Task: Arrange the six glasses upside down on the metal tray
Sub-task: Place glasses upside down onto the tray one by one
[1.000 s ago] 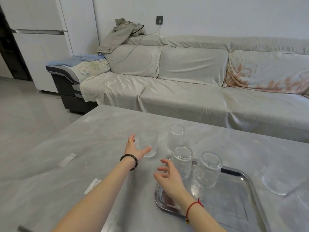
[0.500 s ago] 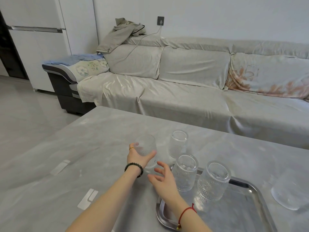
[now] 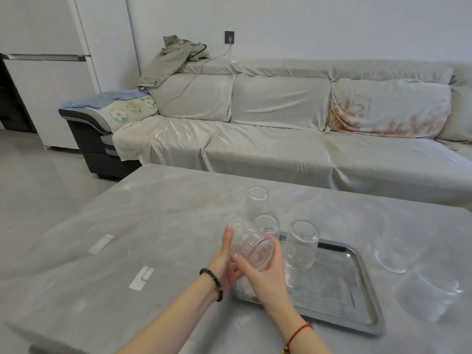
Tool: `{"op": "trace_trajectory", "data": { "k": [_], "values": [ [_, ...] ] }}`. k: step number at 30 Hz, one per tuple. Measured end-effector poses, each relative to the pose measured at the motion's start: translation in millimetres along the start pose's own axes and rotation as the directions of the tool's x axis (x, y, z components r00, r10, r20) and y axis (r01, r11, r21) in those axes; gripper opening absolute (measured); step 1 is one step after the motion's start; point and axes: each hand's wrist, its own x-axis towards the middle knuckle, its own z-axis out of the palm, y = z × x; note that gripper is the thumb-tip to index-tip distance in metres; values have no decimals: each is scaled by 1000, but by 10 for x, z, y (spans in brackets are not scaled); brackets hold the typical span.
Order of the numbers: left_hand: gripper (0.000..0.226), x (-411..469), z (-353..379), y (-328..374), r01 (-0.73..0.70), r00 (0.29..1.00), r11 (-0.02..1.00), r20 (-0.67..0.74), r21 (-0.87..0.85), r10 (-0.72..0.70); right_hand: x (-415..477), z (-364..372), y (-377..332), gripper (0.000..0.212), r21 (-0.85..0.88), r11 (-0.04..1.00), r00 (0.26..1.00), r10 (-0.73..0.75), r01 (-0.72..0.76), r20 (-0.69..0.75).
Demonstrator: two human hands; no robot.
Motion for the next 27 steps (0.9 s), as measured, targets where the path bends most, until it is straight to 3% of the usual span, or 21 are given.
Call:
{"op": "trace_trajectory", "data": {
  "k": [4,8,12,15,20,24,27],
  "values": [
    [80,-81,392,-138,116,991,957,40,265,-131,-153,-501,-158,62,-128,991,992,-59,44,-112],
    [82,-111,745,-250,138,982,810,26,571,-185,-224,-1034,-325,50,-308,950,982,-106,54,-154],
    [57,-37,1023,-345,-28,999,598,14,801,29,-110,-1435,-440,54,-456,890,983,-64,-22,-174],
    [41,49,1202,-408,-174,969,429,76,886,235,-3,-1612,-482,59,-545,837,986,-55,-40,-157],
    [45,131,1449,-539,-304,952,540,224,785,210,175,-1761,-408,76,-556,825,978,-20,-101,-207],
    [53,224,1510,-658,-238,970,652,214,719,118,361,-1802,-329,75,-601,788,976,-3,-132,-219],
    [66,266,1511,-711,-196,976,682,210,705,63,479,-1790,-276,77,-632,766,979,-17,-119,-204]
  ]
}}
